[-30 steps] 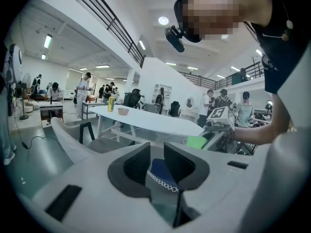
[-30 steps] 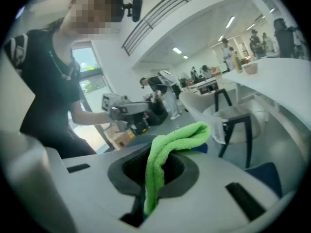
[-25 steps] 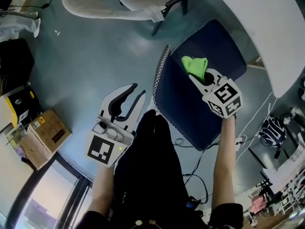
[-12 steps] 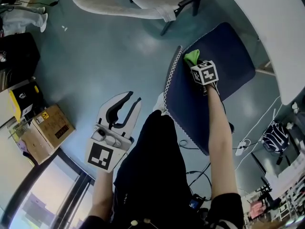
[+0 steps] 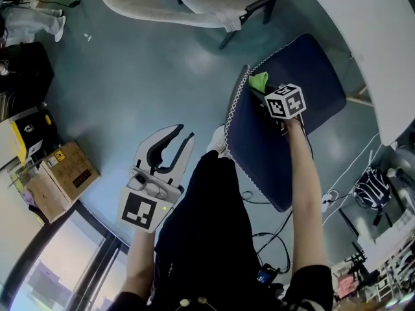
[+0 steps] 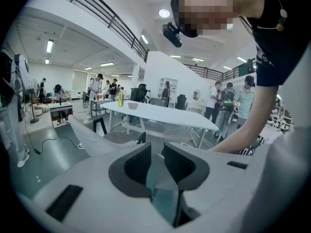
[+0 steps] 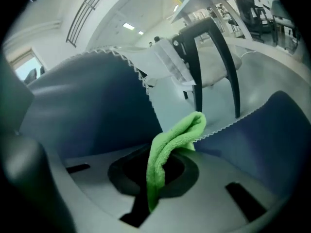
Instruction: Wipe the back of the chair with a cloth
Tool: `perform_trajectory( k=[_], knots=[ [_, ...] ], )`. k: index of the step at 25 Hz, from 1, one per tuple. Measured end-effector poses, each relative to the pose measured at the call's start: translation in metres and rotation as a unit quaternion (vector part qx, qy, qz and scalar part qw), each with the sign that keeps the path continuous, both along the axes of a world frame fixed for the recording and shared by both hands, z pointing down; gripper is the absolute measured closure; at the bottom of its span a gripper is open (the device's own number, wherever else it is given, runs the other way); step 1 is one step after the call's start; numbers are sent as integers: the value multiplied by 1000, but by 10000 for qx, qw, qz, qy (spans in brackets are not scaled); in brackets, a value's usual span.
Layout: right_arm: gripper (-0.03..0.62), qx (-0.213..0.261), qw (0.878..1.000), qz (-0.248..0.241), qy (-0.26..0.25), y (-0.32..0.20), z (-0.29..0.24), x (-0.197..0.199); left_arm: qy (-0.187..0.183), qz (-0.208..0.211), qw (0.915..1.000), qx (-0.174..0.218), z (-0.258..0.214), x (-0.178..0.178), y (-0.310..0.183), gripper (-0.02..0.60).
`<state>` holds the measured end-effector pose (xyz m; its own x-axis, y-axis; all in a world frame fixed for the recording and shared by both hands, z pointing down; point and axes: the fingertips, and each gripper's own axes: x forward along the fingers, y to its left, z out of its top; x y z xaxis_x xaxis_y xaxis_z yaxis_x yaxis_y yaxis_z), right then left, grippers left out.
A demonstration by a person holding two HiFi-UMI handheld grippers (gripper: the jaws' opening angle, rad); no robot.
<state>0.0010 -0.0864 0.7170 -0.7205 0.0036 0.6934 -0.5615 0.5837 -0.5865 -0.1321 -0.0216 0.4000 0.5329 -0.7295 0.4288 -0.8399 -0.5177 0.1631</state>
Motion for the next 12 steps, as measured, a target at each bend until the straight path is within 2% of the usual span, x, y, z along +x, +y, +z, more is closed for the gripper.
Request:
perform_trajectory(
  k=[4,12],
  knots=[
    [576,249,9992,-59,-311,-4,-38,-6,0,89,10000,45,-2,7,-4,508],
    [576,436,9922,357,-1109,14,-118,-17,71,171,9996,206,-24,18,-7,508]
  ],
)
